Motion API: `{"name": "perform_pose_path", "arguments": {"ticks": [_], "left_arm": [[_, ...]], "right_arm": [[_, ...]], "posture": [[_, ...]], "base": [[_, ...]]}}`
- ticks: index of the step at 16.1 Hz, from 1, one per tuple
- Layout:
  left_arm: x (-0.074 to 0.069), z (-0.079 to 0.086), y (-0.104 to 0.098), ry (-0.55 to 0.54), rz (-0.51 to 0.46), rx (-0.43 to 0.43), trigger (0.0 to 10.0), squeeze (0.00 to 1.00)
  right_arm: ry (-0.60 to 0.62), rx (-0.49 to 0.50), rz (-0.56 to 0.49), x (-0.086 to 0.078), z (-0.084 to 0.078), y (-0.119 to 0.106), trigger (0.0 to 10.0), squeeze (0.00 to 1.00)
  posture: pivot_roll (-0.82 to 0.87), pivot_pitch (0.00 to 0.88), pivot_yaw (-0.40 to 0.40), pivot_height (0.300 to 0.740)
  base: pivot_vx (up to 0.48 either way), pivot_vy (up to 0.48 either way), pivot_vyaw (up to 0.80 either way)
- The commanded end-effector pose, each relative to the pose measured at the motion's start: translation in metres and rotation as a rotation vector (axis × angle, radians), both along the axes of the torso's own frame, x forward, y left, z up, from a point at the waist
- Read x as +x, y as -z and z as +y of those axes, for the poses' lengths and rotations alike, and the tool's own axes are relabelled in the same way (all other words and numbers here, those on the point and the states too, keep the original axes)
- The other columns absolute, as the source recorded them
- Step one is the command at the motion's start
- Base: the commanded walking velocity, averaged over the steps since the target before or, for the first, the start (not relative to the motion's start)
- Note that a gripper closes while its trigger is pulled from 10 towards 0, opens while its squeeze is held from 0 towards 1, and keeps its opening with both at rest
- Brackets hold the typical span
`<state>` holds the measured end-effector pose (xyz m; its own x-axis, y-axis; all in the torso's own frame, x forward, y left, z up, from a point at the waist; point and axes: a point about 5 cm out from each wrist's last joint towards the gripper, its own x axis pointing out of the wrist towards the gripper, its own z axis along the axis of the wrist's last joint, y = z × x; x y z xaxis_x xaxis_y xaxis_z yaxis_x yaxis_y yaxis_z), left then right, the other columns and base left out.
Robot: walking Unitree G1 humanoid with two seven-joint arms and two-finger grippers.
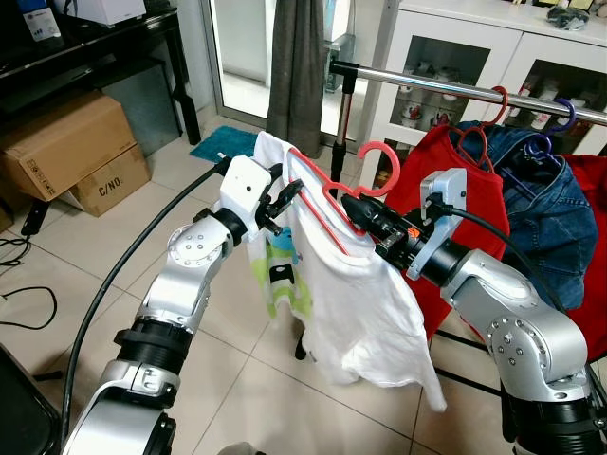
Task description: Hang hanger
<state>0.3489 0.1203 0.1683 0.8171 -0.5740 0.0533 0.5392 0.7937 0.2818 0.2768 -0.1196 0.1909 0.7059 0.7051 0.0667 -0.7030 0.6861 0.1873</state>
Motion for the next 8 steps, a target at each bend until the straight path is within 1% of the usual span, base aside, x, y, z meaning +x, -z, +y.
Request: {"name": "perform_pose_path", "arguments": {"ticks": [1,2,5,6,7,8], "left_arm": [[0.0036,-0.0006,-0.0048,-0.008,-0.023,0.015,10.0,0.0],[0.0041,0.0002,-0.0049,-0.013,-0.024,0.015,10.0,0.0],[0.0104,0.0076,-0.0103,-0.082,-0.058,0.011,10.0,0.0],[0.012,0.0091,-0.0111,-0.093,-0.061,0.012,6.2,0.0],[0.0124,0.009,-0.011,-0.091,-0.061,0.012,4.5,0.0],[0.0133,0.0088,-0.0109,-0.088,-0.06,0.015,0.0,0.0]], "right_arm": [[-0.002,0.011,-0.036,-0.0018,-0.0013,-0.0073,0.0,0.0],[-0.004,0.011,-0.037,-0.002,-0.0012,-0.0072,0.0,0.0],[-0.013,0.014,-0.039,-0.0028,-0.0005,-0.0073,0.0,0.0],[-0.015,0.015,-0.04,-0.003,-0.0004,-0.0074,0.0,0.0],[-0.016,0.015,-0.04,-0.003,-0.0005,-0.0074,0.0,0.0],[-0.018,0.015,-0.04,-0.0031,-0.0005,-0.0075,0.0,0.0]], "posture": [[0.0,0.0,0.005,0.74],[0.0,0.0,0.005,0.74],[0.0,0.0,0.003,0.74],[0.0,0.0,0.0,0.74],[0.0,0.0,0.0,0.74],[0.0,0.0,0.0,0.74]], "base": [[0.0,0.0,0.0],[0.0,0.0,0.0],[0.0,0.0,0.0],[0.0,0.0,0.0],[0.0,0.0,0.0],[0.0,0.0,0.0]]}}
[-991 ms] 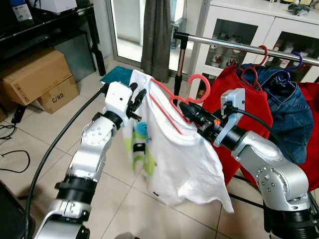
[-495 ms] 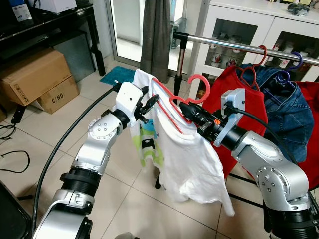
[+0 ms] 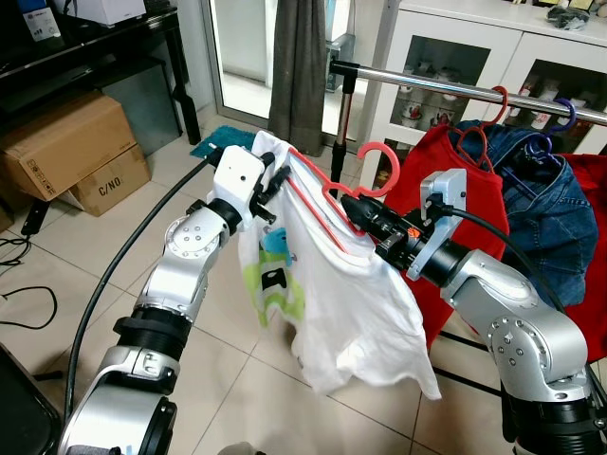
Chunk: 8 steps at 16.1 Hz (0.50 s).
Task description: Hang hanger
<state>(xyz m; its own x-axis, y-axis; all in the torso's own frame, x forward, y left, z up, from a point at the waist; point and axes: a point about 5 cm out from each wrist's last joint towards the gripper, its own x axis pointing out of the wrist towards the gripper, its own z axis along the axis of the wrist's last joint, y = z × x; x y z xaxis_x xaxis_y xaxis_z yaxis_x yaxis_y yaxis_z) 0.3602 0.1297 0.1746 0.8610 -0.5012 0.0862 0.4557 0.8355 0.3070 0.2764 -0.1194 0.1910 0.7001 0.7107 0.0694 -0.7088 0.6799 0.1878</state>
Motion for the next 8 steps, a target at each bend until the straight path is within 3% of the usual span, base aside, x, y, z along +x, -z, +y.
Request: {"name": "perform_pose_path", "arguments": {"ticks": [1,8], "left_arm": [[0.0025,-0.0008,-0.0045,0.001,-0.016,0.013,0.0,0.0],[0.0052,0.0018,-0.0012,-0.017,0.001,0.02,0.0,0.0]], "right_arm": [[-0.01,0.013,-0.039,-0.0028,-0.0007,-0.0075,0.0,0.0],[-0.004,0.013,-0.037,-0.0028,-0.0013,-0.0071,0.0,0.0]], "posture": [[0.0,0.0,0.0,0.74],[0.0,0.0,0.004,0.74]], "base": [[0.0,0.0,0.0],[0.0,0.0,0.0]]}}
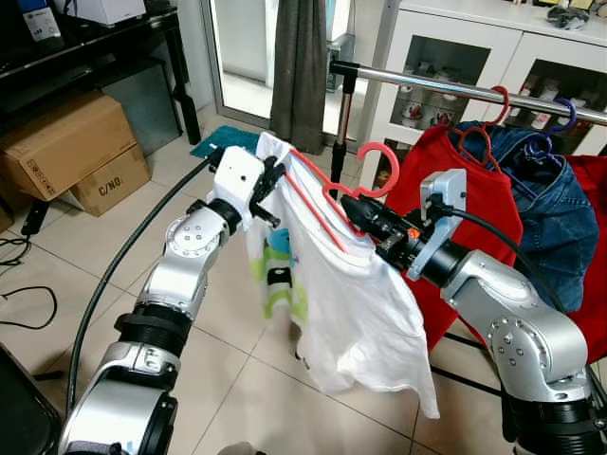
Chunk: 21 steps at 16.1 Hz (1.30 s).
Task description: Hang hanger
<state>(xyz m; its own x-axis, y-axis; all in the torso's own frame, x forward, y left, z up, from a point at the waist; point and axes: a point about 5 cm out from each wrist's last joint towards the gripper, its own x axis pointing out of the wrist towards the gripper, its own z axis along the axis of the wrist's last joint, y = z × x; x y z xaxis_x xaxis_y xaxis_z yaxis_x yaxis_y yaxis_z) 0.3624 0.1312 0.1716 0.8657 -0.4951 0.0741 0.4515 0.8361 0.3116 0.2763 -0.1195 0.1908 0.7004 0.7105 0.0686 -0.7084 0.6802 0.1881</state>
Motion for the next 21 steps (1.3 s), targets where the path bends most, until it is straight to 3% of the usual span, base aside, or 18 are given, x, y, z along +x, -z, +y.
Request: {"name": "perform_pose_path", "arguments": {"ticks": [1,6,10,12,14,17,20,21], "left_arm": [[0.003,0.002,-0.005,-0.015,-0.006,0.001,0.0,0.0],[-0.005,0.012,-0.017,0.018,-0.01,-0.093,0.0,0.0],[-0.007,0.026,-0.038,0.002,-0.043,-0.164,0.0,0.0],[-0.004,0.035,-0.045,-0.04,-0.057,-0.176,0.0,0.0],[0.006,0.061,-0.055,-0.218,-0.089,-0.2,0.0,0.0],[0.011,0.079,-0.061,-0.339,-0.105,-0.228,0.0,0.0],[0.015,0.086,-0.052,-0.429,-0.068,-0.26,0.0,0.0],[0.015,0.074,-0.04,-0.353,-0.012,-0.218,0.0,0.0]], "right_arm": [[0.0,0.01,-0.037,-0.002,-0.002,-0.007,0.0,0.0],[0.027,-0.086,-0.017,-0.001,-0.006,0.004,0.0,0.0],[-0.005,-0.294,0.024,-0.003,-0.017,0.026,0.0,0.0],[-0.03,-0.309,0.033,-0.006,-0.02,0.029,0.0,0.0],[-0.078,-0.28,0.031,-0.013,-0.027,0.028,0.0,0.0],[-0.152,-0.251,0.031,-0.022,-0.029,0.026,0.0,0.0],[-0.161,-0.167,0.032,-0.027,-0.026,0.024,0.0,0.0],[-0.098,-0.085,0.02,-0.022,-0.025,0.018,0.0,0.0]], "posture": [[0.0,0.0,0.003,0.74],[0.01,0.0,0.005,0.74],[0.02,0.0,0.001,0.74],[0.02,0.0,0.001,0.74],[0.01,0.0,0.006,0.74],[0.01,0.0,0.012,0.74],[0.0,0.0,0.016,0.74],[0.0,0.0,0.016,0.74]], "base": [[0.0,0.0,0.0],[0.0,0.0,0.0],[0.0,0.0,0.0],[0.0,0.0,0.0],[0.0,0.0,0.0],[0.0,0.0,0.0],[0.0,0.0,0.0],[0.0,0.0,0.0]]}}
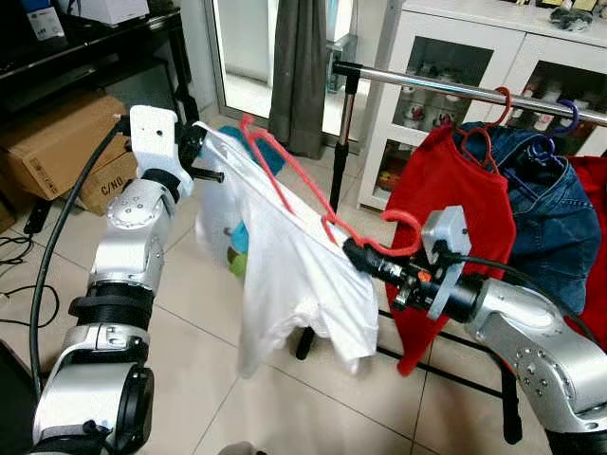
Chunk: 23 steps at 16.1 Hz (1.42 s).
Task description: Hang hanger
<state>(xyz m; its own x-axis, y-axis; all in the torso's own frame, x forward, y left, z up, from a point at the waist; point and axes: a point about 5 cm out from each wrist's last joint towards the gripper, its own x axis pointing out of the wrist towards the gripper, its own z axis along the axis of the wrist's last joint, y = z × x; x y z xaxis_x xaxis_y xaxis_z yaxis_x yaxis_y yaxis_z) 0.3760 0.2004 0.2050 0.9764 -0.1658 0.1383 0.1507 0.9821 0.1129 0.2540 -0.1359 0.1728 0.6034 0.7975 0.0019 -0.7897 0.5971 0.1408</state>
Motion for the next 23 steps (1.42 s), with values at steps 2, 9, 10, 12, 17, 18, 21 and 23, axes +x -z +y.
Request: {"name": "perform_pose_path", "arguments": {"ticks": [2,9,10,12,17,18,21,23], "left_arm": [[-0.013,-0.035,0.021,0.284,0.094,0.102,0.0,0.0],[-0.058,-0.056,0.041,0.478,0.163,0.069,0.0,0.0],[-0.06,-0.049,0.041,0.411,0.16,0.042,0.0,0.0],[-0.076,-0.023,0.056,0.196,0.206,0.0,10.0,0.0],[-0.114,-0.017,0.07,0.037,0.262,-0.045,10.0,0.0],[-0.119,-0.014,0.07,0.024,0.27,-0.045,10.0,0.0],[-0.119,-0.014,0.064,0.007,0.259,0.01,10.0,0.0],[-0.118,-0.016,0.06,0.004,0.242,0.006,10.0,0.0]], "right_arm": [[0.222,0.125,-0.018,0.019,-0.011,-0.012,0.0,0.0],[0.683,0.148,0.115,0.043,-0.028,0.01,10.0,0.0],[0.672,0.113,0.121,0.042,-0.027,0.013,10.0,0.0],[0.689,-0.004,0.182,0.032,-0.021,0.033,10.0,0.0],[0.822,-0.061,0.147,0.024,-0.028,0.053,10.0,0.0],[0.809,-0.081,0.126,0.026,-0.024,0.052,10.0,0.0],[0.787,-0.055,0.122,0.027,-0.023,0.047,10.0,0.0],[0.773,0.038,0.162,0.022,-0.017,0.046,10.0,0.0]], "posture": [[0.0,0.0,0.018,0.74],[0.02,0.0,0.011,0.74],[0.02,0.0,0.011,0.74],[0.04,0.0,0.009,0.74],[0.11,0.0,-0.077,0.74],[0.12,0.0,-0.085,0.74],[0.13,0.0,-0.075,0.74],[0.12,0.0,-0.069,0.74]], "base": [[0.0,0.0,0.0],[0.0,0.0,0.0],[0.0,0.0,0.0],[0.0,0.0,-0.39],[0.0,0.0,-0.8],[0.0,0.0,-0.8],[0.0,0.0,-0.8],[0.0,0.0,-0.8]]}}
